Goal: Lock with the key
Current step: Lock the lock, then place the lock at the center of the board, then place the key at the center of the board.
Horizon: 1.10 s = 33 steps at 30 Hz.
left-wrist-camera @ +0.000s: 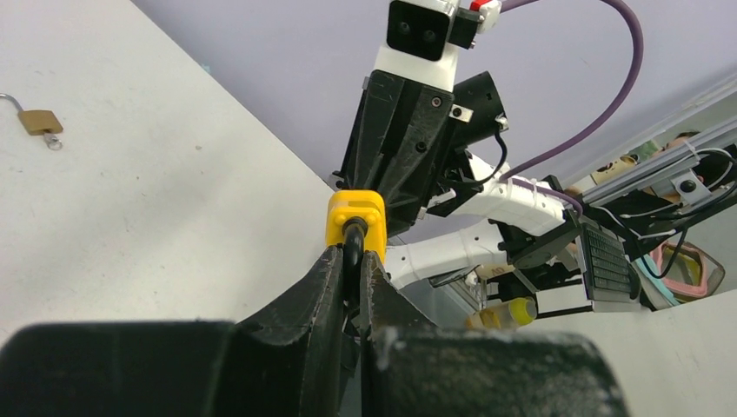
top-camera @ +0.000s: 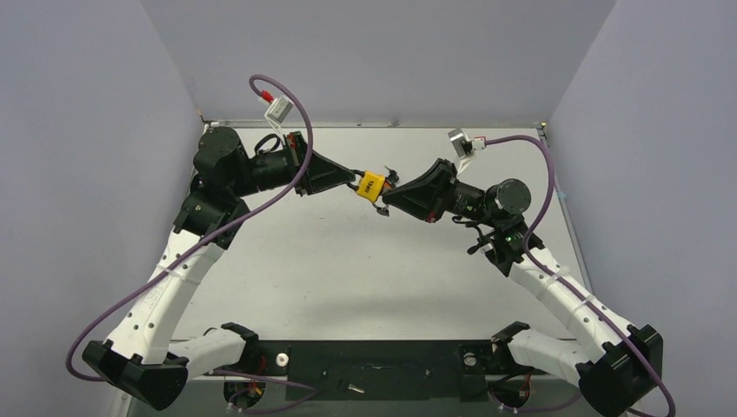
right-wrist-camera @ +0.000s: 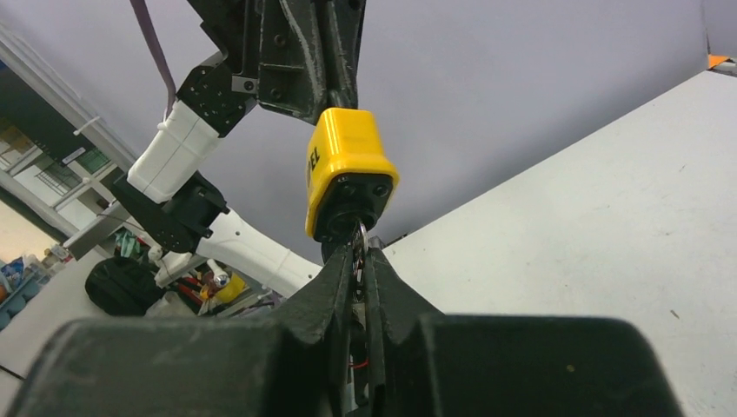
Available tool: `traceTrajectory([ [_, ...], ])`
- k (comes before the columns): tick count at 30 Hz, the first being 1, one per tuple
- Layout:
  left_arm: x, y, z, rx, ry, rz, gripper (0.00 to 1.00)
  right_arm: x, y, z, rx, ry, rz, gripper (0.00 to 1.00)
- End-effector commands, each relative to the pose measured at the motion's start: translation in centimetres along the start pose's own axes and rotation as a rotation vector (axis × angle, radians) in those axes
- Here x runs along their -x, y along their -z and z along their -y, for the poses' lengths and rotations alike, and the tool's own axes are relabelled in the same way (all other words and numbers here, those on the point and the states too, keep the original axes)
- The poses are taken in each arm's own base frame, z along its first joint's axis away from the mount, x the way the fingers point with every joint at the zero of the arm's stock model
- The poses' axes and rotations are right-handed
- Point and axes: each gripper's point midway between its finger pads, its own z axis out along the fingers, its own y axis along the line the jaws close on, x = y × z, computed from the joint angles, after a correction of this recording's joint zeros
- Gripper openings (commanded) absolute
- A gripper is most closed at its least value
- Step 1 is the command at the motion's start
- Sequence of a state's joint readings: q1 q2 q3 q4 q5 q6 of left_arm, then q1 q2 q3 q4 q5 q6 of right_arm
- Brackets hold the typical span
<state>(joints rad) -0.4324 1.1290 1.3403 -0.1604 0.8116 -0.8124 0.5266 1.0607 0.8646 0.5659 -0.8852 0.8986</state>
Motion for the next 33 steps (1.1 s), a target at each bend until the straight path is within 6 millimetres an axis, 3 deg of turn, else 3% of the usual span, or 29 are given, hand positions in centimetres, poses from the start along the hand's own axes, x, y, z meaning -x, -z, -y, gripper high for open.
traceTrajectory([
  [1, 1.8, 0.8, 3.0, -0.078, -0.092, 0.073, 0.0, 1.7, -0.2, -1.7, 0.017, 0.088, 0.028, 0.0],
  [5, 2.5, 0.9, 2.3, -0.061, -0.083, 0.102, 0.0, 1.4, 0.4, -0.6, -0.027, 0.092, 0.025, 0.0],
  [8, 4.7, 1.8, 2.2, -0.076, -0.089, 0.169, 0.0, 0.9, 1.1, 0.3, -0.057, 0.096, 0.022, 0.0],
  [16, 7.5, 3.3, 0.6, -0.033, -0.091, 0.283, 0.0, -1.2, 3.6, 4.6, -0.179, 0.054, 0.003, 0.0],
  [19, 7.7, 3.4, -3.7, 0.135, -0.064, 0.323, 0.0, -1.8, 4.8, 8.5, -0.374, 0.072, -0.013, 0.0],
  [21, 6.5, 3.2, -7.3, 0.219, -0.005, 0.318, 0.0, -3.7, 5.8, 10.9, -0.523, 0.024, -0.063, 0.0],
  [22, 4.9, 2.7, -9.7, 0.255, 0.041, 0.295, 0.0, -4.2, 5.8, 11.3, -0.556, 0.019, -0.068, 0.0],
  [23, 4.7, 2.3, -10.4, 0.254, 0.048, 0.31, 0.0, -4.3, 6.6, 12.7, -0.649, 0.012, -0.049, 0.0],
  [24, 2.1, 0.9, -12.6, 0.272, 0.108, 0.256, 0.0, -4.6, 7.3, 13.5, -0.698, 0.002, -0.039, 0.0],
  [25, 0.9, 0.0, -14.2, 0.301, 0.125, 0.247, 0.0, -4.7, 9.1, 15.4, -0.818, -0.029, -0.017, 0.0],
  [26, -1.3, -2.1, -15.1, 0.304, 0.141, 0.189, 0.0, -4.7, 10.4, 16.5, -0.891, -0.048, -0.003, 0.0],
  [27, -1.8, -3.2, -15.9, 0.318, 0.14, 0.192, 0.0, -4.4, 13.4, 18.5, -1.053, -0.081, 0.029, 0.0],
  [28, -4.1, -5.5, -17.0, 0.317, 0.177, 0.135, 0.0, -4.3, 15.6, 19.9, -1.175, -0.092, 0.051, 0.0],
  [29, -3.8, -6.8, -16.9, 0.283, 0.168, 0.154, 0.0, -4.6, 18.4, 21.0, -1.285, -0.144, 0.057, 0.0],
  [30, -6.1, -9.1, -18.1, 0.277, 0.218, 0.103, 0.0, -4.8, 20.0, 21.7, -1.347, -0.166, 0.07, 0.0],
  [31, -5.4, -10.5, -17.6, 0.24, 0.203, 0.124, 0.0, -5.1, 22.9, 22.5, -1.433, -0.222, 0.103, 0.0],
  [32, -8.0, -12.9, -19.0, 0.247, 0.237, 0.067, 0.0, -5.2, 24.3, 22.7, -1.472, -0.244, 0.129, 0.0],
  [33, -8.7, -15.2, -20.5, 0.25, 0.244, 0.056, 0.0, -5.6, 27.1, 23.1, -1.547, -0.29, 0.164, 0.0],
])
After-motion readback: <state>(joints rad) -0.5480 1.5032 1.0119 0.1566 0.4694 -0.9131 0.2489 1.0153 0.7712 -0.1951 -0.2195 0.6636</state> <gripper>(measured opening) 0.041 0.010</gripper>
